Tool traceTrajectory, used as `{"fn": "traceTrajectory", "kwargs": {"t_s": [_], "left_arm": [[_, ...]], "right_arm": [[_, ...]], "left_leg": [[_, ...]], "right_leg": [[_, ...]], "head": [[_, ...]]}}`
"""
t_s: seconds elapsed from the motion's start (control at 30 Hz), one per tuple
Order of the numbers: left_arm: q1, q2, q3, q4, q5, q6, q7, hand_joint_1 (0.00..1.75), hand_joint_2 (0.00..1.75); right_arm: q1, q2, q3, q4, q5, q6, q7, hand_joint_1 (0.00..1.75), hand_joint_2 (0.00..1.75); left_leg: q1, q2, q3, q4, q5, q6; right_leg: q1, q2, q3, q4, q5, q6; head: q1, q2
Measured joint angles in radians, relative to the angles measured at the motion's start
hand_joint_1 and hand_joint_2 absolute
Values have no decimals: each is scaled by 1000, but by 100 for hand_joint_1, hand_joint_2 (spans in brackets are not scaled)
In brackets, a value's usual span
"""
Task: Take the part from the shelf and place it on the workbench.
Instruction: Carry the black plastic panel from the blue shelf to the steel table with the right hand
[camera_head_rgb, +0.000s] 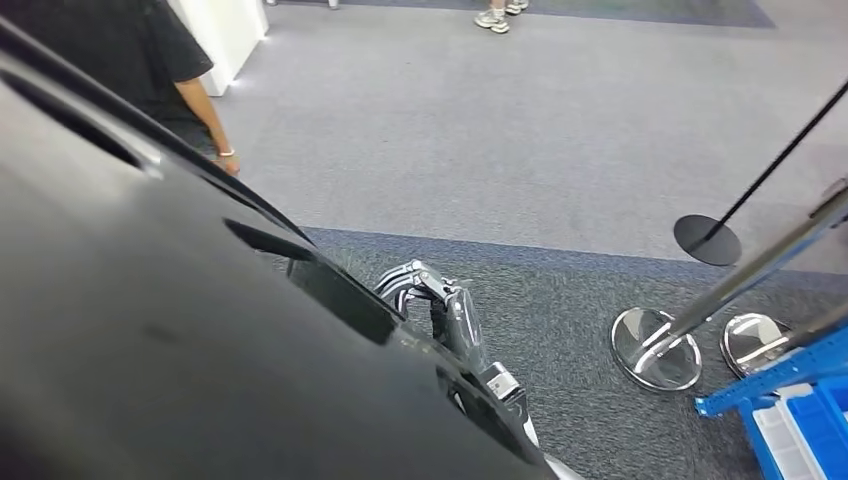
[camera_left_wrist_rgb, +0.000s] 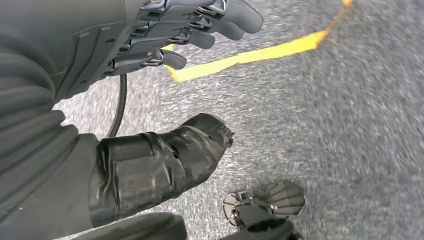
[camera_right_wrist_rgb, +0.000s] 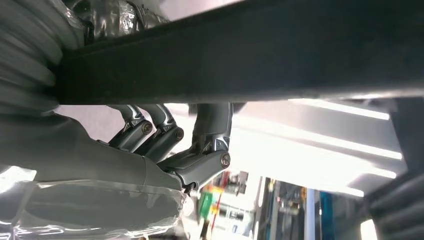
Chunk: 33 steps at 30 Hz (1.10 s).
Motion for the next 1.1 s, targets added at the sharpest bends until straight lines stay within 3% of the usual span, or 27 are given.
{"fn": "traceTrajectory", "kwargs": {"t_s": [0.07, 0.13, 0.2, 0.27, 0.33, 0.4, 0.47, 0.5, 0.53, 0.6, 0.67, 0.7, 0.77, 0.8, 0.87, 0.93, 0.97, 1.0, 1.03, 1.1], "left_arm": [[4, 0, 0, 0, 5, 4, -7, 0, 175], [5, -1, 0, 0, 9, 1, -15, 0, 175], [4, -2, 1, 0, 15, -2, -22, 0, 175], [8, -2, 3, 0, 26, -1, -37, 0, 175], [13, -2, 8, 0, 42, -1, -57, 0, 175], [12, -2, 13, 0, 53, -5, -74, 0, 175], [11, -3, 17, 0, 59, -9, -80, 0, 175], [13, -3, 20, 0, 61, -10, -81, 0, 175], [15, -3, 22, 0, 63, -10, -81, 0, 175], [18, -3, 25, 0, 66, -10, -80, 0, 175], [16, -4, 29, 0, 64, -8, -73, 0, 175], [15, -5, 31, 0, 63, -7, -67, 0, 175], [16, -6, 33, 0, 58, -2, -52, 0, 175], [17, -6, 33, 0, 56, 1, -45, 0, 175], [19, -6, 33, 0, 53, 6, -36, 0, 175], [17, -8, 33, 0, 52, 6, -33, 0, 175], [17, -8, 33, 0, 52, 6, -32, 0, 175], [17, -9, 33, 0, 52, 6, -32, 0, 175], [18, -9, 33, 0, 52, 7, -32, 0, 175], [19, -9, 33, 0, 52, 7, -31, 0, 175]], "right_arm": [[1, 0, 0, -2, -2, 4, 0, 175, 175], [1, 0, 0, -3, -6, 13, -2, 175, 175], [1, 0, 0, -3, -15, 22, -6, 175, 175], [-1, 1, 0, -4, -30, 28, -13, 175, 175], [-2, 3, 0, -3, -45, 32, -20, 175, 175], [-1, 5, 0, -3, -55, 34, -25, 175, 175], [-1, 5, 0, -1, -59, 37, -28, 175, 175], [-1, 5, 0, 0, -60, 39, -30, 175, 175], [-1, 5, 0, 1, -61, 42, -32, 175, 175], [-2, 5, 0, 2, -63, 47, -36, 175, 175], [-6, 7, 0, 5, -72, 54, -38, 175, 175], [-8, 8, 0, 8, -78, 59, -40, 175, 175], [-13, 11, 0, 14, -90, 70, -43, 175, 175], [-15, 13, 0, 17, -93, 75, -45, 175, 175], [-19, 16, 0, 24, -97, 82, -47, 175, 175], [-21, 17, 0, 31, -97, 86, -50, 175, 175], [-21, 17, 0, 34, -97, 86, -52, 175, 175], [-21, 17, 0, 37, -97, 87, -54, 175, 175], [-21, 17, 0, 38, -97, 88, -55, 175, 175], [-22, 17, 0, 40, -97, 88, -56, 175, 175]], "left_leg": [[0, -30, 3, 7, -5, -2], [0, -58, -1, 18, -12, -10], [4, -80, -10, 23, -14, -22], [8, -95, -17, 21, -13, -36], [6, -55, -31, 48, -29, -47], [6, 7, -79, 142, -77, -57], [11, 28, -139, 252, -117, -66], [14, 32, -152, 274, -115, -69], [17, 35, -146, 260, -97, -72], [18, 62, -87, 143, -35, -74], [11, 95, -35, 43, -4, -62], [7, 103, -27, 25, -6, -53], [4, 84, -26, 23, -9, -36], [5, 73, -22, 19, -8, -30], [10, 52, -12, 10, -6, -16], [10, 30, -8, 8, -6, -7], [9, 18, -7, 9, -7, -5], [7, 4, -6, 9, -8, -4], [6, -10, -4, 10, -9, -3], [6, -43, 2, 10, -11, -5]], "right_leg": [[-1, 15, 22, -85, 76, -4], [-6, 66, 70, -207, 134, -8], [-6, 97, 91, -256, 141, -10], [-5, 79, 96, -266, 142, -16], [-9, 52, 106, -278, 145, -27], [-9, 22, 114, -284, 143, -36], [-7, -10, 118, -283, 138, -38], [-7, -26, 120, -283, 134, -37], [-7, -40, 122, -281, 131, -35], [-8, -65, 128, -278, 123, -29], [-2, -85, 135, -276, 114, -18], [2, -93, 138, -277, 112, -13], [4, -109, 146, -282, 108, -1], [2, -107, 149, -279, 102, 5], [-2, -68, 130, -224, 67, 11], [-2, -18, 63, -89, 8, 10], [-1, -8, 26, -25, -12, 9], [0, -4, 0, 11, -13, 7], [1, -1, -8, 9, 6, 5], [1, 15, 25, -95, 87, -4]], "head": [[-2, 0], [-4, 0], [-9, -1], [-17, -1], [-32, -2], [-48, -4], [-54, -5], [-56, -5], [-57, -5], [-60, -5], [-61, -6], [-60, -6], [-57, -7], [-57, -7], [-57, -8], [-54, -7], [-54, -6], [-55, -5], [-56, -5], [-58, -4]]}}
